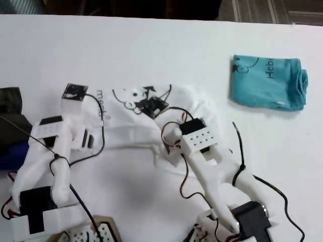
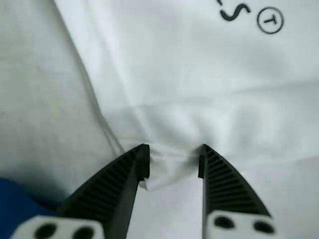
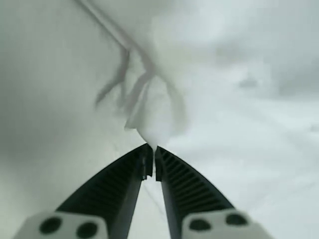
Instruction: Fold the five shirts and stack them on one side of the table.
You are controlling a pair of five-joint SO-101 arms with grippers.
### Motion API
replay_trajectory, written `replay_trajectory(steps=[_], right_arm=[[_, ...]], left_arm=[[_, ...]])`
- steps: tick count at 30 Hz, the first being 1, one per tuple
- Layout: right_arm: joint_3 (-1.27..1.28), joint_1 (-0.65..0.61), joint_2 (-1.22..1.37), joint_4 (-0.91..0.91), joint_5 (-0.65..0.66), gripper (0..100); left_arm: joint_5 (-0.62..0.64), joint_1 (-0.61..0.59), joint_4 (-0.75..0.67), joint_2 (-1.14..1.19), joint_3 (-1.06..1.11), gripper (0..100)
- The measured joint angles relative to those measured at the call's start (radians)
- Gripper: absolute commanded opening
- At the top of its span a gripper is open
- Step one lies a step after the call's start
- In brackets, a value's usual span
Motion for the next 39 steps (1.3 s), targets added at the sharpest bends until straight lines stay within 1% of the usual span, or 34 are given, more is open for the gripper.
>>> replay_trajectory(steps=[5, 11, 13, 17, 19, 23, 25, 31, 37, 39], right_arm=[[0.029, -0.115, -0.002, 0.003, 0.0, 2.0], [0.04, -0.13, -0.002, -0.006, 0.0, 3.5], [0.04, -0.13, -0.002, -0.002, 0.0, 10.4], [0.04, -0.13, -0.002, 0.051, 0.0, 28.2], [0.04, -0.13, -0.002, 0.064, 0.008, 32.4], [0.077, -0.14, -0.002, 0.069, 0.129, 32.6], [0.117, -0.14, -0.002, 0.052, 0.164, 32.6], [0.224, -0.138, -0.002, -0.066, 0.19, 32.6], [0.229, -0.051, 0.02, -0.124, 0.207, 32.4], [0.201, -0.037, 0.064, -0.115, 0.23, 29.3]], left_arm=[[0.0, 0.0, 0.0, 0.0, 0.0, 18], [0.0, 0.0, -0.002, 0.0, 0.0, 18], [0.0, 0.0, -0.002, 0.0, 0.0, 18], [0.0, 0.0, -0.002, 0.0, 0.0, 18], [0.0, 0.0, -0.002, 0.0, 0.0, 18], [0.0, 0.0, -0.002, 0.0, 0.0, 18], [0.0, 0.0, -0.002, 0.0, 0.0, 18], [0.0, 0.0, -0.002, 0.0, 0.0, 18], [0.0, 0.0, -0.002, 0.0, 0.0, 18], [0.0, 0.0, -0.002, 0.0, 0.0, 18]])
